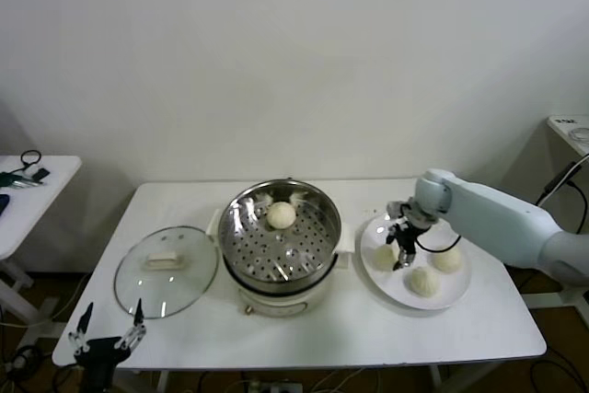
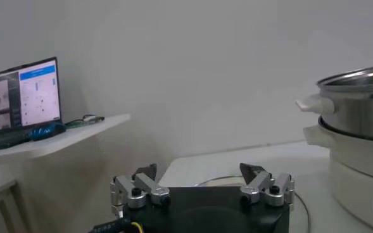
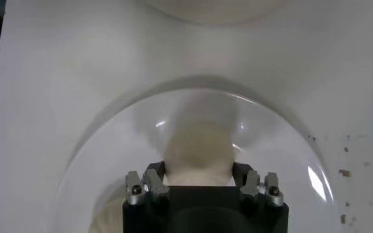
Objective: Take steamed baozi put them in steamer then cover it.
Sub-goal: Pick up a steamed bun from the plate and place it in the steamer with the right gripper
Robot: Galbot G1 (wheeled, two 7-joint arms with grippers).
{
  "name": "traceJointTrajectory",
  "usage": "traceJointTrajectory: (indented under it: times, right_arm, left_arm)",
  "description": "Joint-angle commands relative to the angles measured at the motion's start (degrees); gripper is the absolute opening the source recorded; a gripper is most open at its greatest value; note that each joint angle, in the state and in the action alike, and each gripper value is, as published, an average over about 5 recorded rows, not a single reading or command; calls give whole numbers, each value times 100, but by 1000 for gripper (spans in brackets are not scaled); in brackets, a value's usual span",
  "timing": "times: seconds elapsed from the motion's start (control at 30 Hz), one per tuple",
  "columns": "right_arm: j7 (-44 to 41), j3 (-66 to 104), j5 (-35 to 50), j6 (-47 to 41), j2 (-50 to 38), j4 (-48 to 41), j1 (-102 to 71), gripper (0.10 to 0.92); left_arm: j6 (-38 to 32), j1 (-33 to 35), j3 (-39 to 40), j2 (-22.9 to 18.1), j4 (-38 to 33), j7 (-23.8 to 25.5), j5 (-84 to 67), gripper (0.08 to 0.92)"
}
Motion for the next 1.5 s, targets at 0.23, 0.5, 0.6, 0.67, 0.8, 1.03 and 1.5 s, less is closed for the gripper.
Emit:
traceJointTrajectory:
  times: [0.23, 0.5, 0.6, 0.67, 0.8, 1.03, 1.5]
  right_arm:
    - [-22, -1538, 1815, -90, -51, 570, 2596, 687]
    - [129, -2581, 3421, -215, 760, 802, 4050, 689]
    - [212, -2719, 3796, -286, 1184, 876, 4256, 692]
    - [262, -2739, 3923, -336, 1484, 879, 4287, 694]
    - [413, -2806, 4122, -441, 2084, 894, 4216, 695]
    - [798, -2810, 4438, -633, 2852, 832, 3807, 694]
    - [1256, -2907, 4289, -841, 3427, 815, 2916, 696]
  left_arm:
    - [47, 0, 88, -56, -40, 20, 65, 823]
    - [6, 41, 223, -80, -74, 4, 109, 823]
    - [-10, 91, 271, -75, -85, -11, 108, 823]
    - [-26, 128, 297, -66, -105, -16, 109, 823]
    - [-49, 162, 327, -38, -158, -31, 178, 823]
    - [-101, 137, 333, 6, -176, -22, 329, 823]
    - [-155, 164, 277, 74, -75, -6, 281, 823]
